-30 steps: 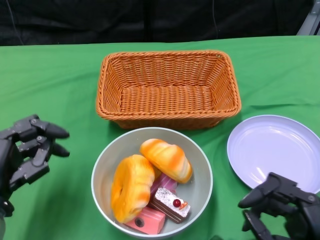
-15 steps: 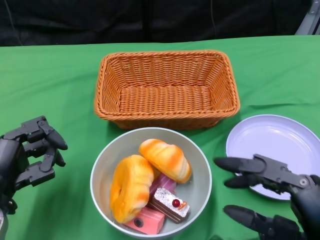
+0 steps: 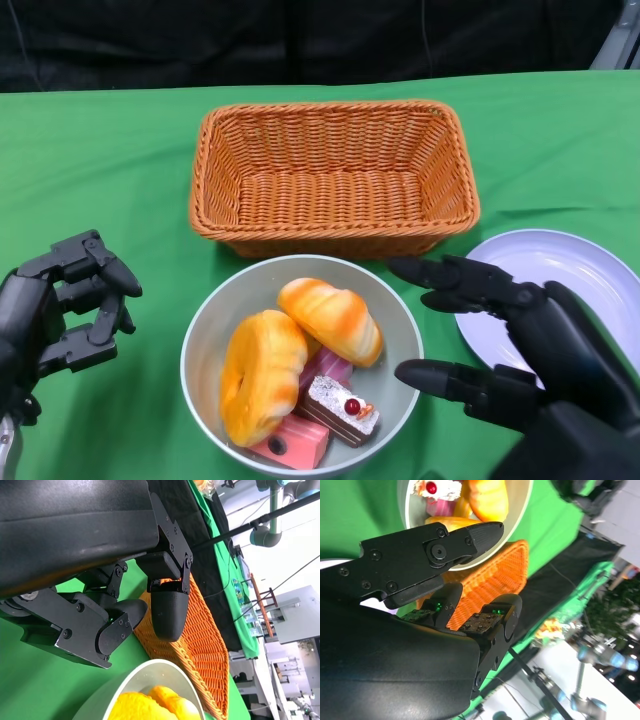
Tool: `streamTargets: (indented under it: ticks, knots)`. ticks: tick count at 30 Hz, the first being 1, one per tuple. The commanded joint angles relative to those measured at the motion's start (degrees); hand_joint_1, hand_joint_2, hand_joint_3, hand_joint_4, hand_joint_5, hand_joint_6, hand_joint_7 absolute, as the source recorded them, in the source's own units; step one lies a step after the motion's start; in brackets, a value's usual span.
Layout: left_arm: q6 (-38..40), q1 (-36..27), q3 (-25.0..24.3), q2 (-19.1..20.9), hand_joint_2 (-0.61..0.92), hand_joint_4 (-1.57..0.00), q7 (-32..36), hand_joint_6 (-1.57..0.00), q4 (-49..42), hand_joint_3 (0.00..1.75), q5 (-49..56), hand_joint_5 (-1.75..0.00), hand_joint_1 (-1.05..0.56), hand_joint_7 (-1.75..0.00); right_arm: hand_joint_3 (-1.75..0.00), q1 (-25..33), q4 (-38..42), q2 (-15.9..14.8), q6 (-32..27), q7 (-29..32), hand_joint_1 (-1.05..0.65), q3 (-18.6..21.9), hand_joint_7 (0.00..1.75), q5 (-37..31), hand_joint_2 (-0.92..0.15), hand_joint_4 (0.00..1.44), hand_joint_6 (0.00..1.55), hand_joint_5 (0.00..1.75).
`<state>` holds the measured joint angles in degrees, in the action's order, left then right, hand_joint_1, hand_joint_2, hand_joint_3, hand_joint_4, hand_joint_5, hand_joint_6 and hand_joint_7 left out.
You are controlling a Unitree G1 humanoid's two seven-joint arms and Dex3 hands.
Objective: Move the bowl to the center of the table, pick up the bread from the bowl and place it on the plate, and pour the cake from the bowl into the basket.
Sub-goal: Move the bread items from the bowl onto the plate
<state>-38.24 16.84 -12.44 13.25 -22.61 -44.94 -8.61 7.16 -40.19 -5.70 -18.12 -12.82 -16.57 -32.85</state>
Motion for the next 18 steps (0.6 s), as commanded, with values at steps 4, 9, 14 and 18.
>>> streamTargets:
  ticks: [4,9,14,18]
  knots:
    - [-1.2,0.5,0.0,1.3,0.6,-0.68,1.2,-0.72,-1.1,1.07,0.7,-1.73,-0.01,-1.48,-0.01,-3.5,3.9,0.4,-2.1,0.8,-0.63,-0.8,0.01,-1.8,-0.92,0.64,0.59,0.26]
    - [-2.7,0.8,0.2,1.6,0.64,-0.7,1.4,-0.72,-2.3,1.02,1.1,-1.71,-0.03,-1.46,-0.04,-8.4,11.5,0.6,-1.8,2.1,-0.65,-2.1,0.02,-2.8,-0.92,0.68,0.61,0.26]
    - [-2.4,0.9,0.4,1.5,0.64,-0.71,2.1,-0.72,-2.2,1.0,1.5,-1.72,-0.04,-1.46,-0.07,-14.9,21.1,1.4,-1.7,3.4,-0.69,-4.1,0.01,-4.1,-0.92,0.67,0.6,0.24]
    - [-2.3,0.8,0.5,1.5,0.65,-0.71,2.4,-0.72,-2.2,1.0,1.7,-1.72,-0.04,-1.47,-0.07,-15.5,22.2,1.2,-1.3,4.2,-0.69,-4.3,0.01,-3.8,-0.92,0.67,0.6,0.23]
